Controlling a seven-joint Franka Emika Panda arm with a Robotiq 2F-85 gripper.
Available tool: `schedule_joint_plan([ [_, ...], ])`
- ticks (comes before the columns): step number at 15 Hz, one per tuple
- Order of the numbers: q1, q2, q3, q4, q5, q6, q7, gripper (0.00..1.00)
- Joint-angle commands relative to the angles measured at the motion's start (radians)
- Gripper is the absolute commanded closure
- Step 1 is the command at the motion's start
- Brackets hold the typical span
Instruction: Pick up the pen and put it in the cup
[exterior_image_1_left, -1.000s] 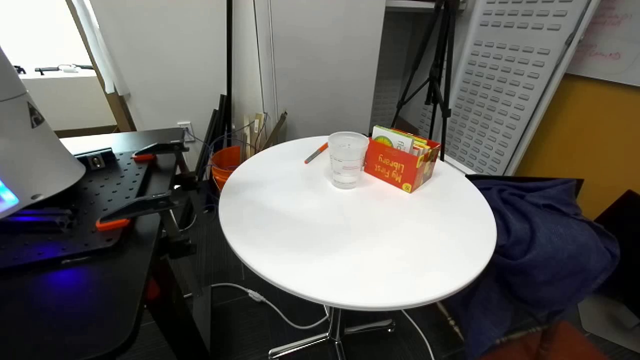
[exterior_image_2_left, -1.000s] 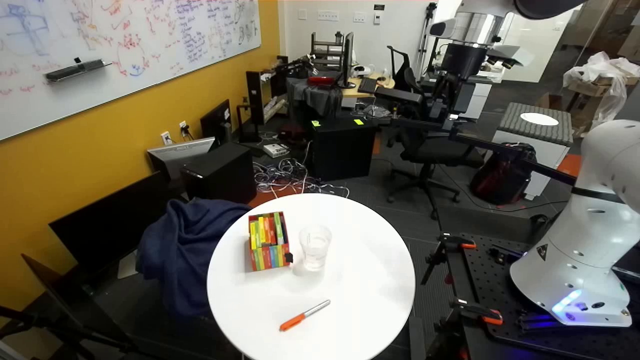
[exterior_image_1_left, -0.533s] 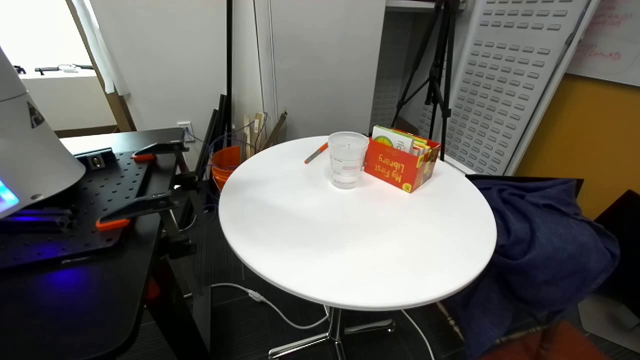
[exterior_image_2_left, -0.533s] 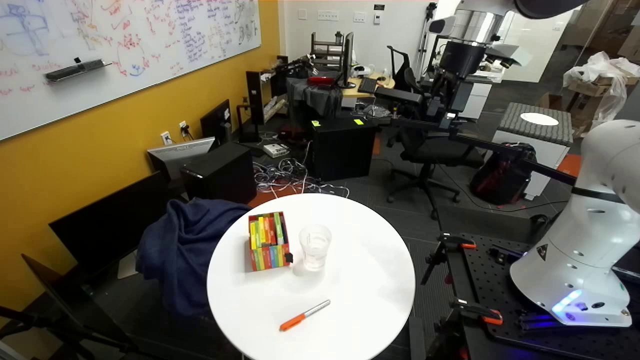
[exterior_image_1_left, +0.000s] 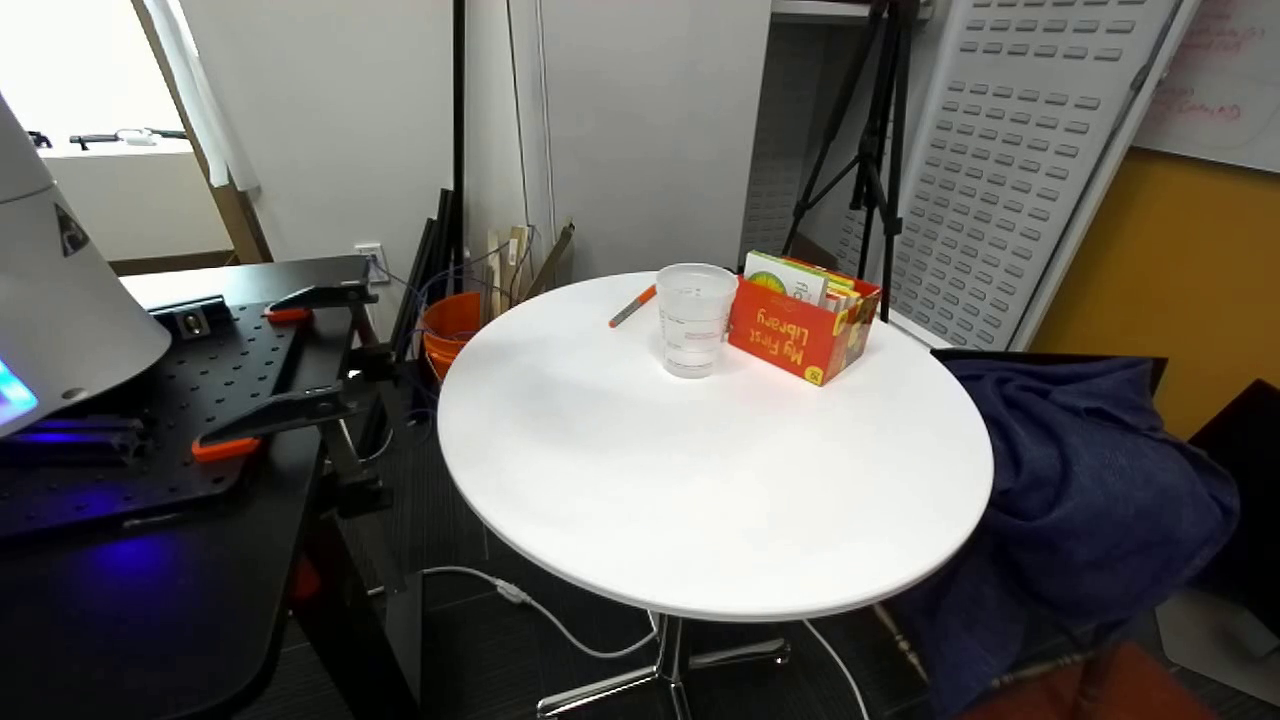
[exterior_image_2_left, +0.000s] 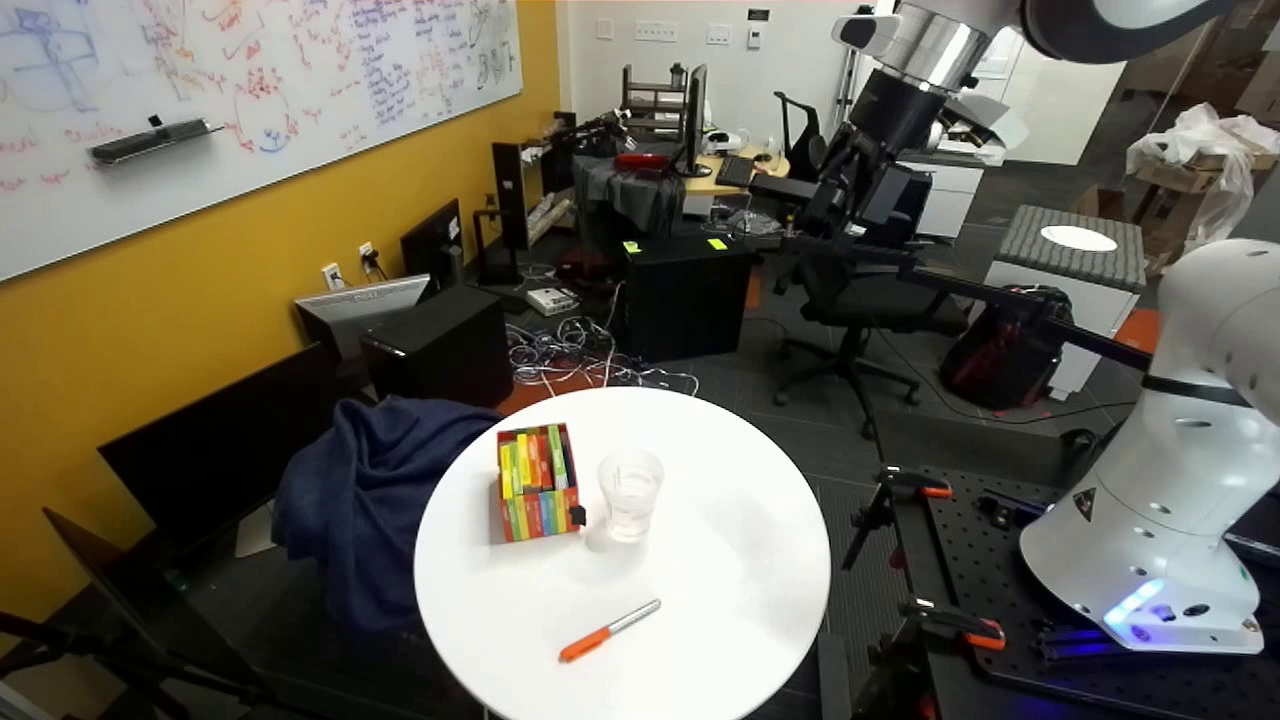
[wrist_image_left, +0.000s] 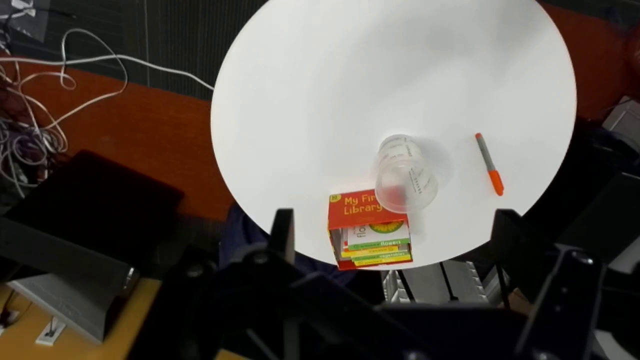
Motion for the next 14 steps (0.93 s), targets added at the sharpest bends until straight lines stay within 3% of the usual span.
schedule_joint_plan([
  [1,0.039,0.043,0.012,-0.008,-0.007,0.111,-0.035,0.0],
  [14,0.225,0.209,0.038,0.008,0.051,0.351,-0.085,0.0],
])
